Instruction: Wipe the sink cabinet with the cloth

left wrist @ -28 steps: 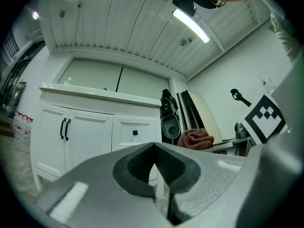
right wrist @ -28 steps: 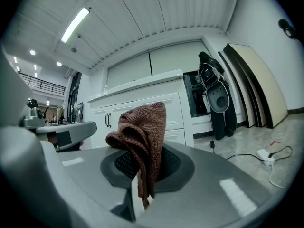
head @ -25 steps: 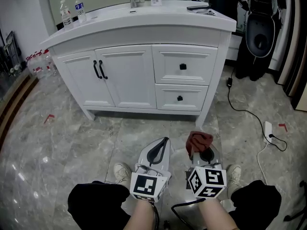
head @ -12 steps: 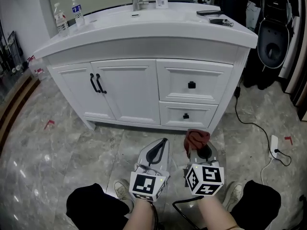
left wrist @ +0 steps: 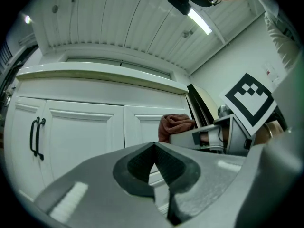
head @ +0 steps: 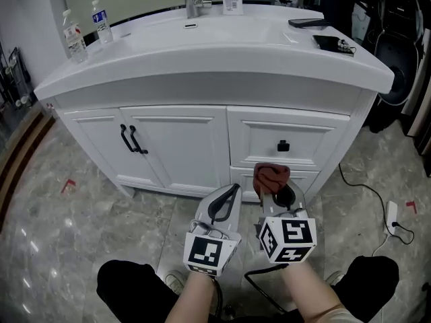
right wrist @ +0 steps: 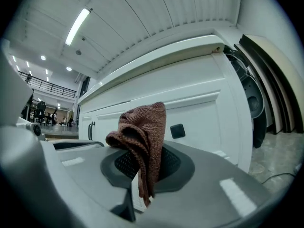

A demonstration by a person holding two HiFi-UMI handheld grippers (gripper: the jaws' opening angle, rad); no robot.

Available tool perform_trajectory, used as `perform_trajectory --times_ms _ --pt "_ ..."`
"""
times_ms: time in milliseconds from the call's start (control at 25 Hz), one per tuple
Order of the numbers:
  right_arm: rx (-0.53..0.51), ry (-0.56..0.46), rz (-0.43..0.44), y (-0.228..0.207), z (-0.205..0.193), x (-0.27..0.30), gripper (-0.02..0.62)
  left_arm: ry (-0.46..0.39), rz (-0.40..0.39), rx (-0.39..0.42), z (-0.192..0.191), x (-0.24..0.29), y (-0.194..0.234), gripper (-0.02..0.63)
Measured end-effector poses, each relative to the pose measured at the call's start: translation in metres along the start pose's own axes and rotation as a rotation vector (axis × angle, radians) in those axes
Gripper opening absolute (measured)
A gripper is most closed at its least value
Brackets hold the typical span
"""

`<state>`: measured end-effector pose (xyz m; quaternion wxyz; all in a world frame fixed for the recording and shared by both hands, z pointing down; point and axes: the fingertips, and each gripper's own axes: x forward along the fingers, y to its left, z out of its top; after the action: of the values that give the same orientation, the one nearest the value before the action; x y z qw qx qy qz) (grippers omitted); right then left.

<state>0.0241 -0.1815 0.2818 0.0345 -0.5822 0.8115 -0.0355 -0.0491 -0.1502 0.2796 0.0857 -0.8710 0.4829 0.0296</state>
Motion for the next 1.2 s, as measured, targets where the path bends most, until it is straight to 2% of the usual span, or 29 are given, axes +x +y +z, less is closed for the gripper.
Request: perform_trajectory --times_ms 400,680,960,1200 --pt "-0.022 -0.058 0.086 0.024 0.051 0.072 0.078 -0.02 0.013 -0.028 -0.004 0.029 0.044 0.001" --pt "-0.055 -0.061 0.141 0.046 0.062 0.094 0.08 -0.003 0.013 -0.044 -0.013 0.025 0.047 0.001" --pt "-0.049 -0.039 0.153 0.034 0.067 0.091 0.083 0.002 0.013 -0.067 -0.02 0.022 0.039 0.001" --pt "-0.054 -0.034 0.109 0.007 0.072 0.076 0.083 -0.002 0.002 -0.072 -0.013 0.018 0.022 0.001"
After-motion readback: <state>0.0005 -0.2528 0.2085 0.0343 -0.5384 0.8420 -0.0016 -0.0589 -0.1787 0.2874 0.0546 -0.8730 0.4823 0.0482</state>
